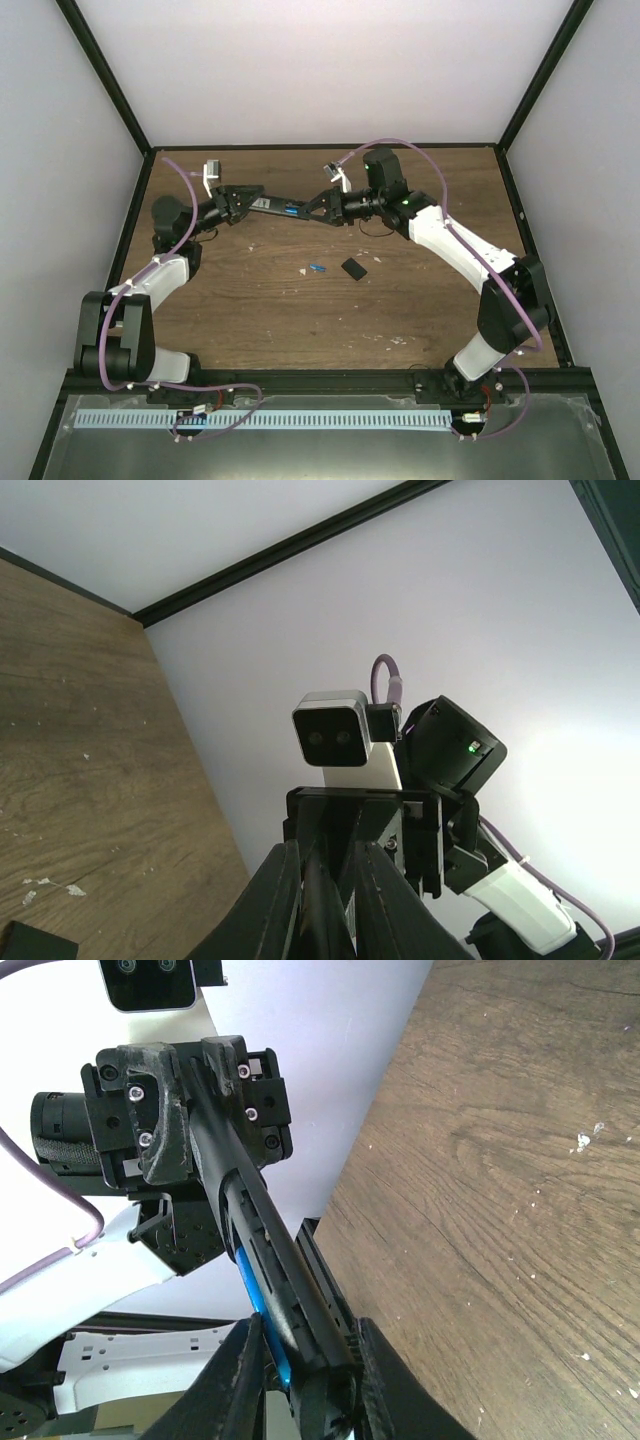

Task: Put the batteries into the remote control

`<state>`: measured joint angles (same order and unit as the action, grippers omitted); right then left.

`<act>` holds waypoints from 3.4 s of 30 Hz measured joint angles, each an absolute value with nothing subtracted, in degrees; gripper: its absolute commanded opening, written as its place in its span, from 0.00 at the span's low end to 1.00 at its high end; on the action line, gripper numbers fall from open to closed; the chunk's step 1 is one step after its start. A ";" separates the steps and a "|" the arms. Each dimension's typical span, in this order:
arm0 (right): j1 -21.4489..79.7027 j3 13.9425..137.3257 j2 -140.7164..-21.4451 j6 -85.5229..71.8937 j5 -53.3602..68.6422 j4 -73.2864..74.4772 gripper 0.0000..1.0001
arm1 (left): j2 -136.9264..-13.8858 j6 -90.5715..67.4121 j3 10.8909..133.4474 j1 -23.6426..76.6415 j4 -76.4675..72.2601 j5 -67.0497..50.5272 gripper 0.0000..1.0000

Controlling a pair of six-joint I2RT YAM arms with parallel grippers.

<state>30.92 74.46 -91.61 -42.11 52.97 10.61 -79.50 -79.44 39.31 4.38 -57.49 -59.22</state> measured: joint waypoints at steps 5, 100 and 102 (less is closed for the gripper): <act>30.87 74.19 -91.61 -42.13 53.65 9.93 0.10 | -79.55 -79.50 39.31 4.27 -57.56 -59.24 0.00; 38.52 63.92 -108.29 18.79 15.25 17.04 0.23 | -71.96 -47.68 40.38 -5.26 -6.81 -60.88 0.00; 38.59 63.92 -108.29 18.83 15.20 17.04 0.22 | -72.03 -47.68 40.38 -5.26 -6.81 -60.93 0.00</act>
<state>38.59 63.92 -108.29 18.83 15.20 17.04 -72.03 -47.68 40.38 -5.26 -6.81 -60.93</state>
